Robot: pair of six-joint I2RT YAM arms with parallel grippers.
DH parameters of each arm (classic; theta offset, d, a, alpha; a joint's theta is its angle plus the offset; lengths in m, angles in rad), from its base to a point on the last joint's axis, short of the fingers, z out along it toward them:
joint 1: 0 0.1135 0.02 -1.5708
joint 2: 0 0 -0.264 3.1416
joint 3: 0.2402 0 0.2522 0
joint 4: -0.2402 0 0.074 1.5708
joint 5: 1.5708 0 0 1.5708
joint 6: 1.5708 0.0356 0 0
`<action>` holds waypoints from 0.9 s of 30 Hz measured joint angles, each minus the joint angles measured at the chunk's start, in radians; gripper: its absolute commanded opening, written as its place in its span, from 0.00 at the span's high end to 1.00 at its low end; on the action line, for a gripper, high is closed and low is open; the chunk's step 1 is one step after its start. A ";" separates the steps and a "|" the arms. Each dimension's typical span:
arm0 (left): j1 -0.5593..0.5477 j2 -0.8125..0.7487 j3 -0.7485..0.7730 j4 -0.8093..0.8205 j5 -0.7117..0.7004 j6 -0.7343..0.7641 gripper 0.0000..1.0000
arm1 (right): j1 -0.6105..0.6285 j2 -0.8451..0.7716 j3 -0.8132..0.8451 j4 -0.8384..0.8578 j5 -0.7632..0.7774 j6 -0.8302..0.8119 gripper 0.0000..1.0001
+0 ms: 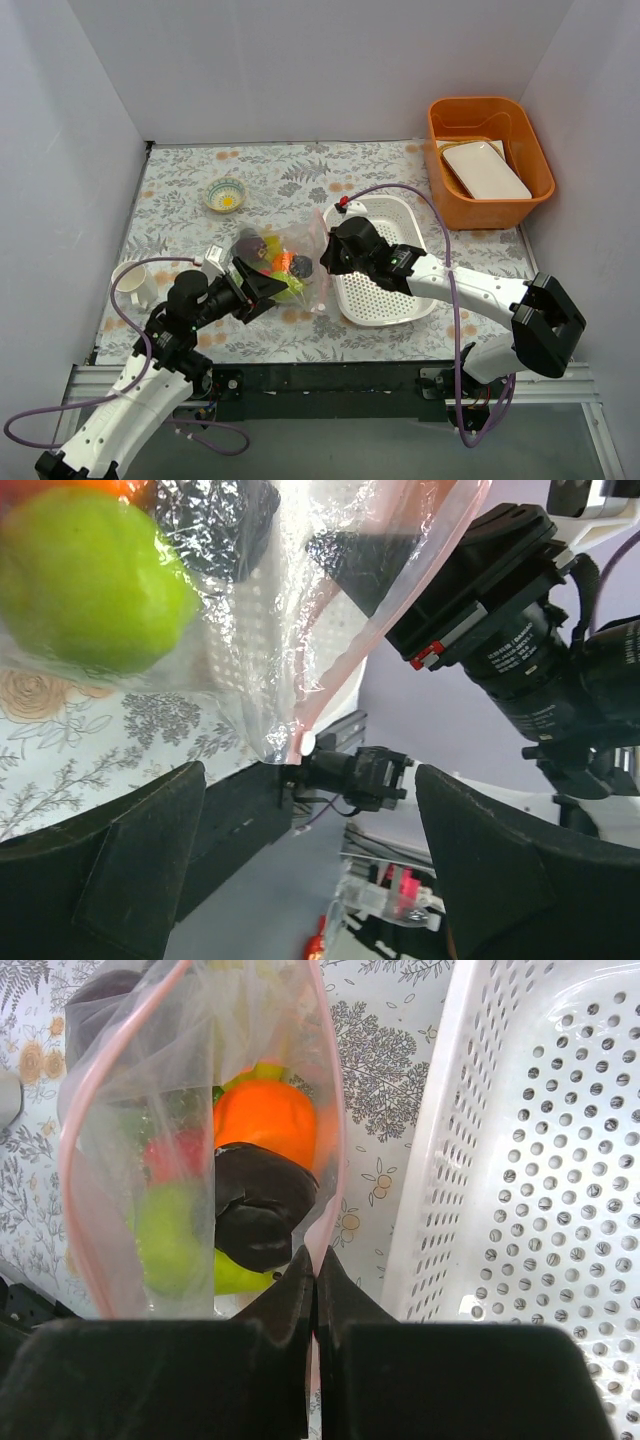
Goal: Place the food in the zip-top bag and seal the zipper
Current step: Zip the zipper food storage bag at the center of the board.
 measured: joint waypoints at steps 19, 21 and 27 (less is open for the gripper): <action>-0.077 0.179 -0.088 0.122 0.016 -0.093 0.19 | 0.000 0.000 0.000 0.000 0.002 0.001 0.99; -0.148 0.227 -0.072 0.122 -0.025 -0.089 0.18 | 0.000 0.000 0.000 0.000 0.003 0.001 0.99; -0.318 0.250 -0.057 0.170 -0.124 -0.119 0.21 | -0.005 0.000 0.002 -0.006 0.002 0.001 0.99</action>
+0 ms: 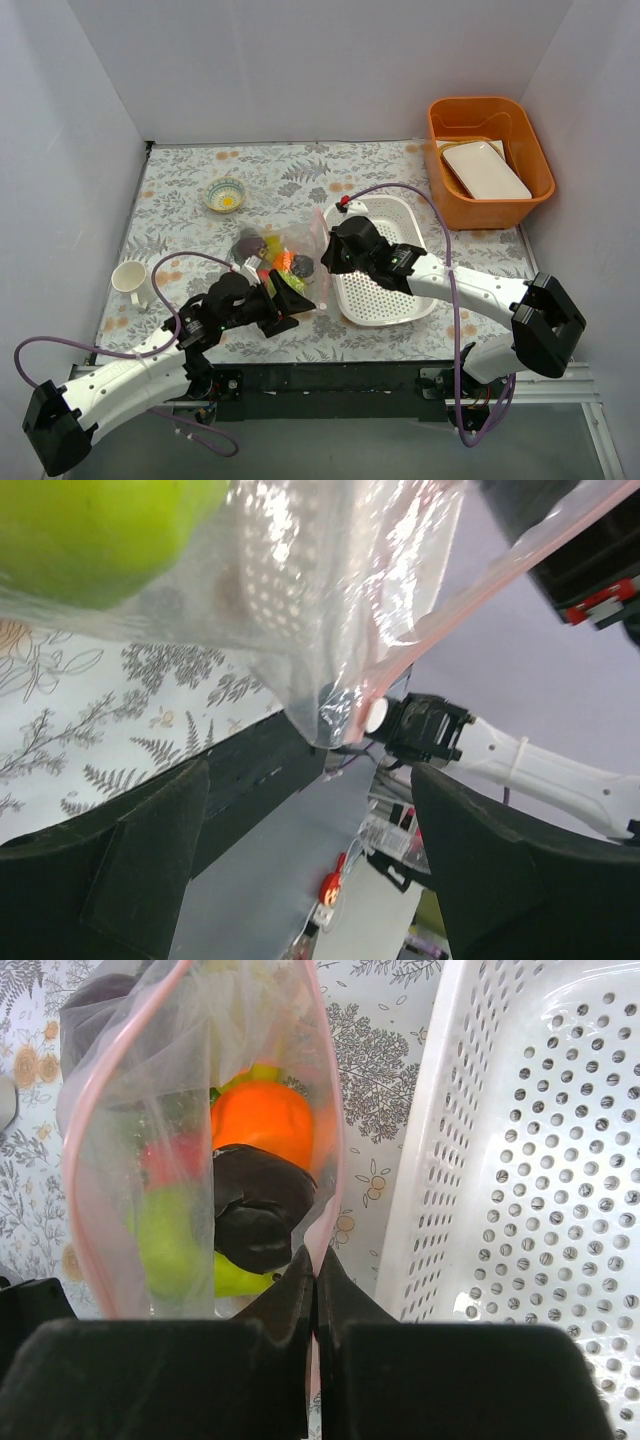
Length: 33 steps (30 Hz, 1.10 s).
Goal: Place the food in the zip-top bag and seal the zipper
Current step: Zip the zipper food storage bag at the center of the board.
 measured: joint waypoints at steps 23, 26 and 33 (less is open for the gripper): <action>-0.028 0.103 -0.092 0.336 -0.148 -0.030 0.57 | -0.002 -0.008 0.000 -0.005 0.000 0.013 0.99; -0.028 0.116 -0.093 0.349 -0.150 -0.031 0.63 | -0.002 -0.008 0.000 -0.005 -0.001 0.015 0.99; -0.028 0.129 -0.093 0.370 -0.152 -0.032 0.70 | -0.002 -0.008 0.000 -0.005 -0.004 0.019 0.99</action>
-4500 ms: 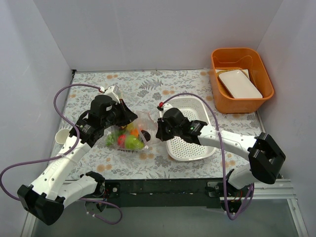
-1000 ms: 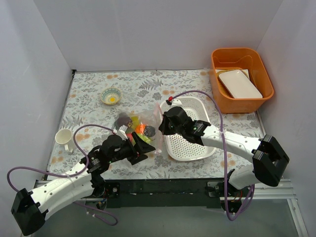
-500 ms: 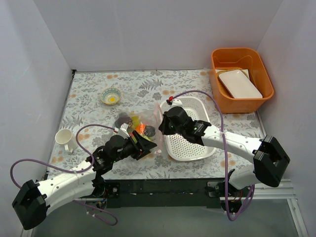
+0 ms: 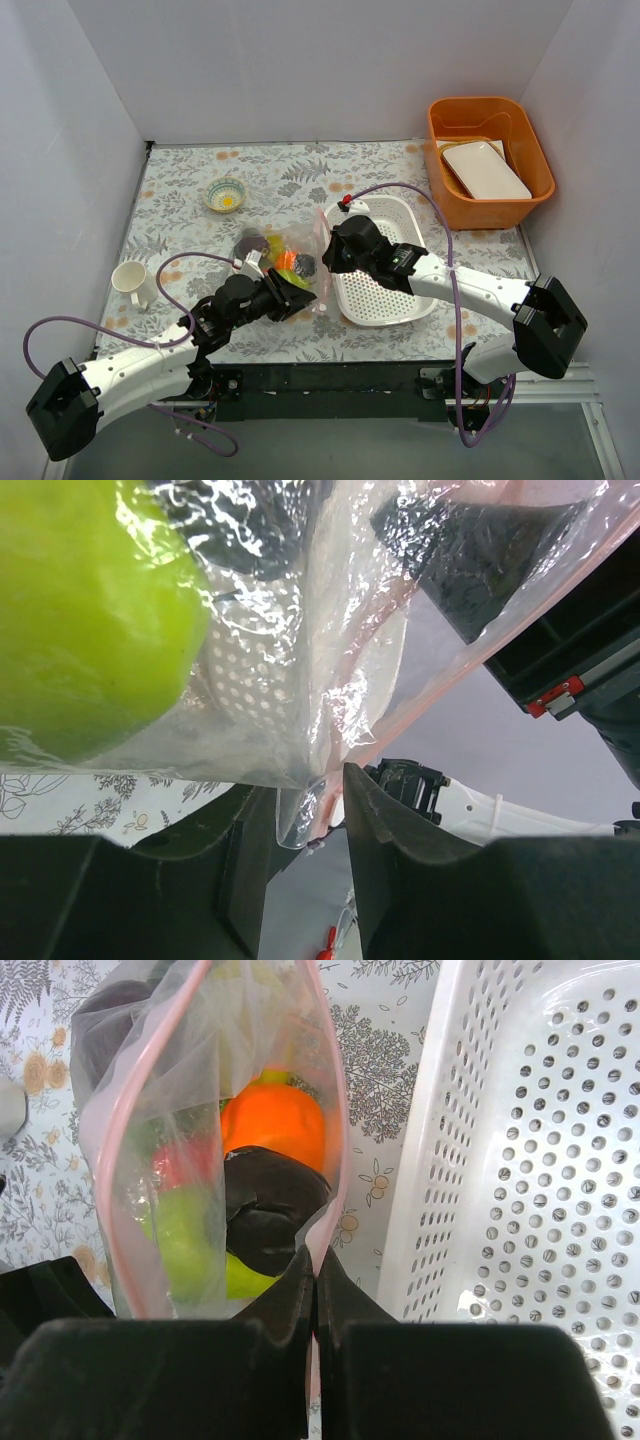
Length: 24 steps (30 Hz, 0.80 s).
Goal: Place the food in the zip-top bag and seal the zipper
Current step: Zip the zipper food storage bag at the center of the board.
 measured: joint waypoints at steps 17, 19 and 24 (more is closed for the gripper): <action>0.000 0.000 0.000 0.023 0.000 0.001 1.00 | -0.001 0.000 0.000 -0.008 0.000 -0.001 0.99; 0.000 0.000 0.000 0.023 0.001 0.001 1.00 | -0.001 0.000 0.000 -0.013 0.000 -0.004 0.99; 0.000 -0.016 0.000 0.022 0.001 0.001 0.92 | -0.001 0.006 0.013 -0.044 0.000 -0.010 0.99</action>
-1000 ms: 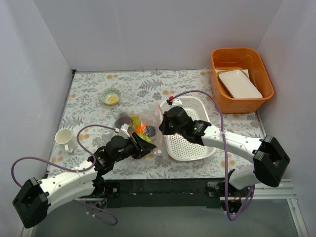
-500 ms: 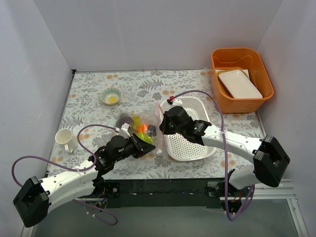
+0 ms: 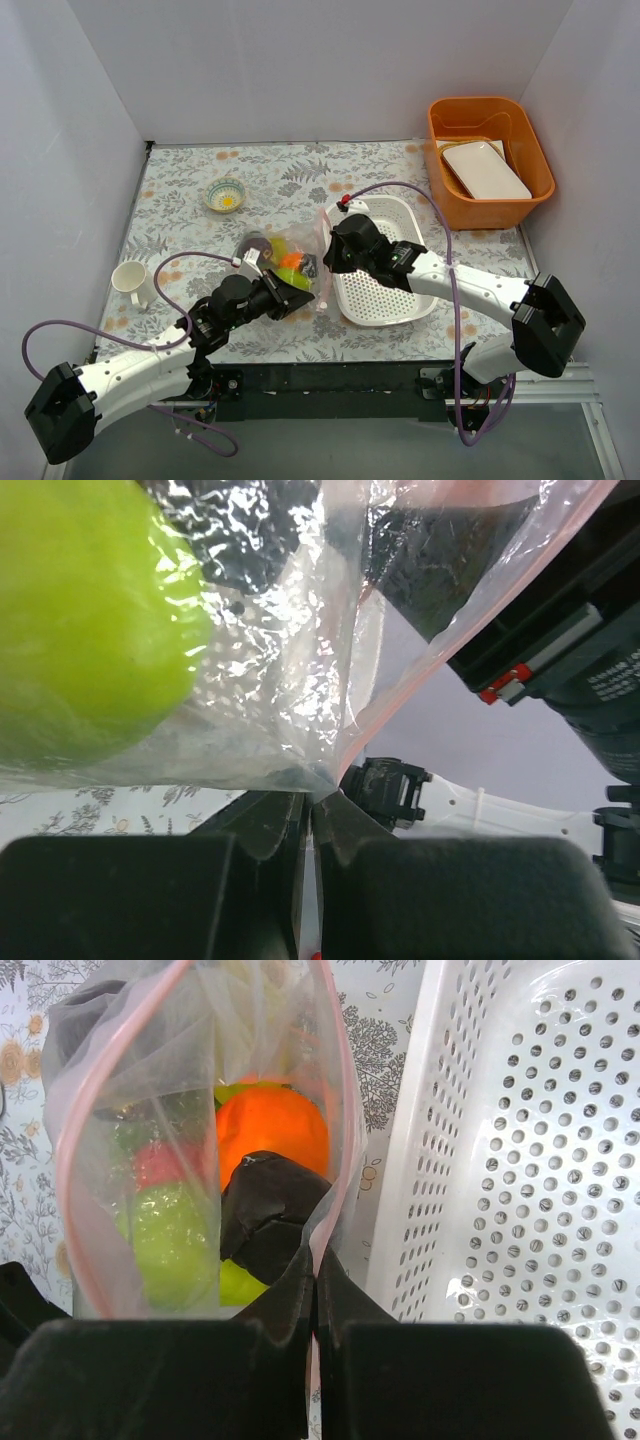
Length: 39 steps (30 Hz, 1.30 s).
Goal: Place the food in the zip-top bag and seal the zipper
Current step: Zip the zipper food storage bag at the center of the board.
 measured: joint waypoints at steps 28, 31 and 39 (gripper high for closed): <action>0.000 -0.101 0.063 -0.124 -0.008 0.000 0.30 | -0.003 0.095 0.054 -0.011 -0.053 0.040 0.99; 0.000 -0.118 0.063 -0.145 -0.023 0.000 0.24 | -0.003 0.095 0.052 0.001 -0.055 0.041 0.99; 0.000 -0.260 0.054 -0.219 -0.071 0.000 0.19 | -0.004 0.095 0.051 0.003 -0.056 0.045 0.99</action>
